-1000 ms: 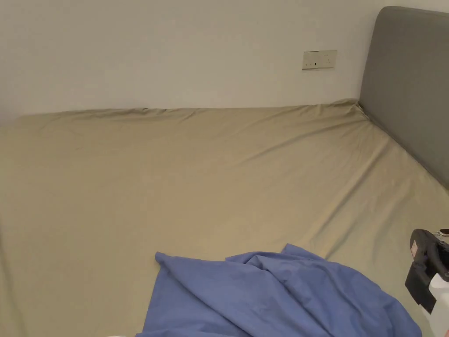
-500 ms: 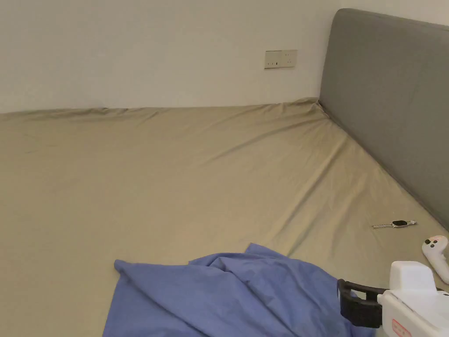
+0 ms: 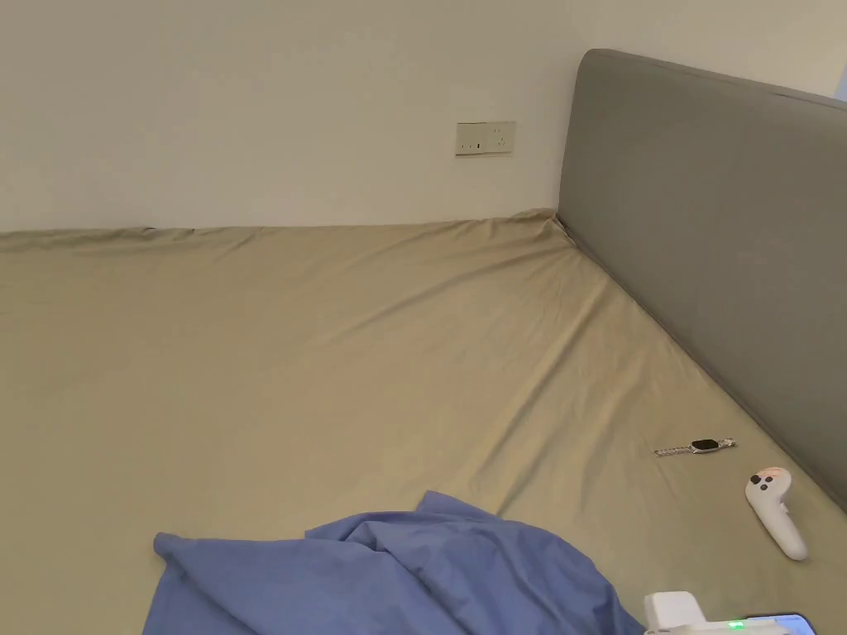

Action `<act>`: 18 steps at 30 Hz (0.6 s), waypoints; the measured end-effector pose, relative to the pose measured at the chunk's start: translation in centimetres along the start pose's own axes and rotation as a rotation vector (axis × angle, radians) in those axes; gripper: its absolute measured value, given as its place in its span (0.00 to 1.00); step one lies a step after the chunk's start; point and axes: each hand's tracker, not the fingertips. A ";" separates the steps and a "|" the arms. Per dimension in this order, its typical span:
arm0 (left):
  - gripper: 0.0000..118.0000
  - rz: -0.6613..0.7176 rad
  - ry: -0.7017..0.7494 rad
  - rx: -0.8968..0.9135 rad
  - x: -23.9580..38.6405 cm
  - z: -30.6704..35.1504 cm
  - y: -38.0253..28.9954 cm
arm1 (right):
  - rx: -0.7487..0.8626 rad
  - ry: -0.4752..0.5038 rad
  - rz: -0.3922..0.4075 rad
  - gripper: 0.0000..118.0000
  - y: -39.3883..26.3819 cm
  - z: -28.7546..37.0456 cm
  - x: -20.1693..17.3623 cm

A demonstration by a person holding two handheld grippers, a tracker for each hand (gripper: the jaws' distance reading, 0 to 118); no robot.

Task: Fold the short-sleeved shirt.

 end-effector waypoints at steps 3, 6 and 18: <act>0.08 0.020 -0.007 0.017 -0.3 0.0 0.3 | 0.033 0.064 0.082 0.35 -0.6 2.9 -1.6; 0.08 0.034 -0.017 0.054 -0.4 0.7 0.5 | 0.088 0.037 0.109 0.17 -1.1 5.5 -3.3; 0.08 0.119 -0.119 0.630 -1.7 15.6 4.5 | 0.607 0.227 -0.051 0.17 0.8 24.9 -10.1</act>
